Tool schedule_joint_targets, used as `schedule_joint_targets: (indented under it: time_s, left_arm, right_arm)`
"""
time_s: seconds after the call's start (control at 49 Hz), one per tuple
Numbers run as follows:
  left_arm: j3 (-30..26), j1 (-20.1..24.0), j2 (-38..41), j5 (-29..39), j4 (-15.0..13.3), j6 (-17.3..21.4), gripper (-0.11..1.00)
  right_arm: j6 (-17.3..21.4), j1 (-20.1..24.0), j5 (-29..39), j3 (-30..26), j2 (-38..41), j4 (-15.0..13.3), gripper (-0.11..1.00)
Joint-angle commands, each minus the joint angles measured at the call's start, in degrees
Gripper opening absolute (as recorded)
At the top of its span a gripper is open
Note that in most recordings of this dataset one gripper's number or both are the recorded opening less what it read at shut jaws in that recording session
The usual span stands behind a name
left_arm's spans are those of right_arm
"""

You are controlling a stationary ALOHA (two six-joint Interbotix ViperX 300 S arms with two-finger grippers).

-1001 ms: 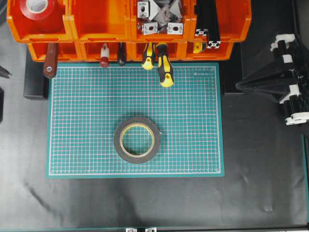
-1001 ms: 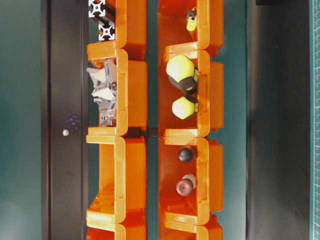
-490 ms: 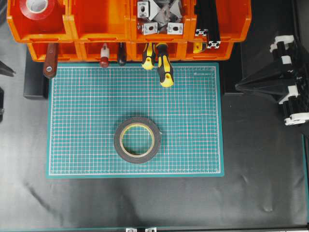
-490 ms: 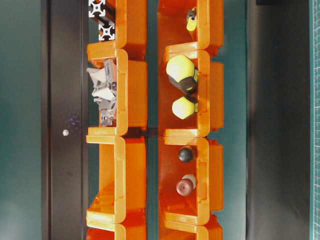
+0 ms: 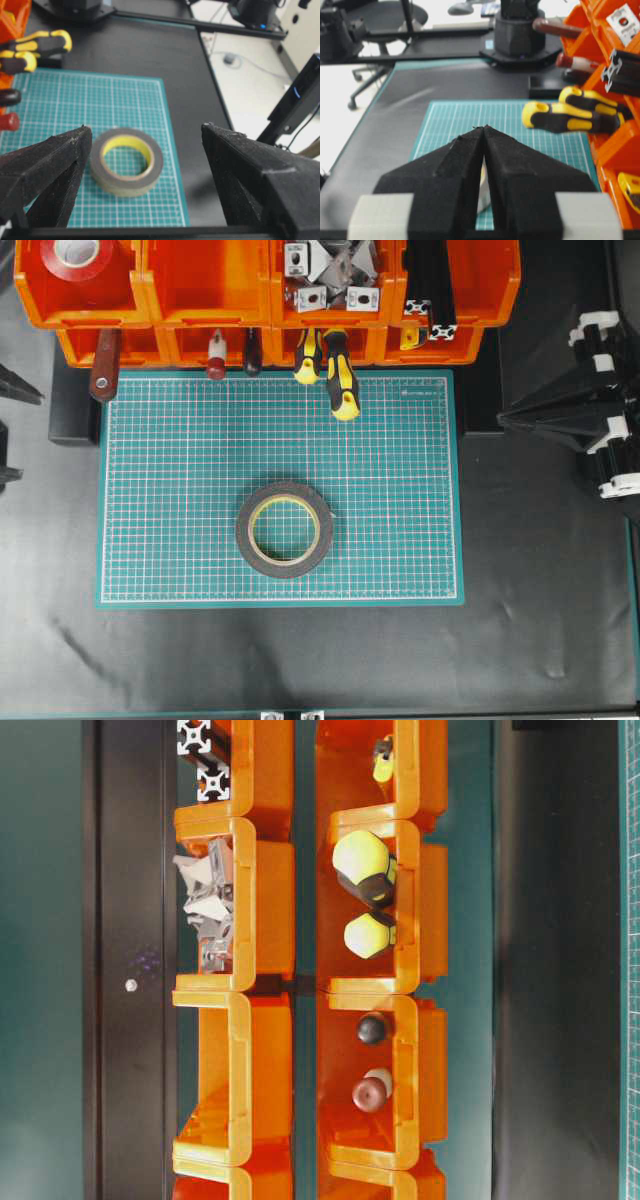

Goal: Pick foam from container rack with left arm.

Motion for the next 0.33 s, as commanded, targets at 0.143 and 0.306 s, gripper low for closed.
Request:
schedule_joint_targets:
  time_s: [0.143, 0.306]
  left_arm:
    - [0.1, 0.1, 0.4, -4.4, 0.3, 0.4, 0.85]
    - [0.2, 0.1, 0.2, -5.1, 0.3, 0.4, 0.85]
  right_arm:
    - [-0.1, -1.1, 2.2, -1.2, -1.8, -0.2, 0.01]
    - [0.0, -1.1, 4.1, -1.3, -3.6, -0.2, 0.01]
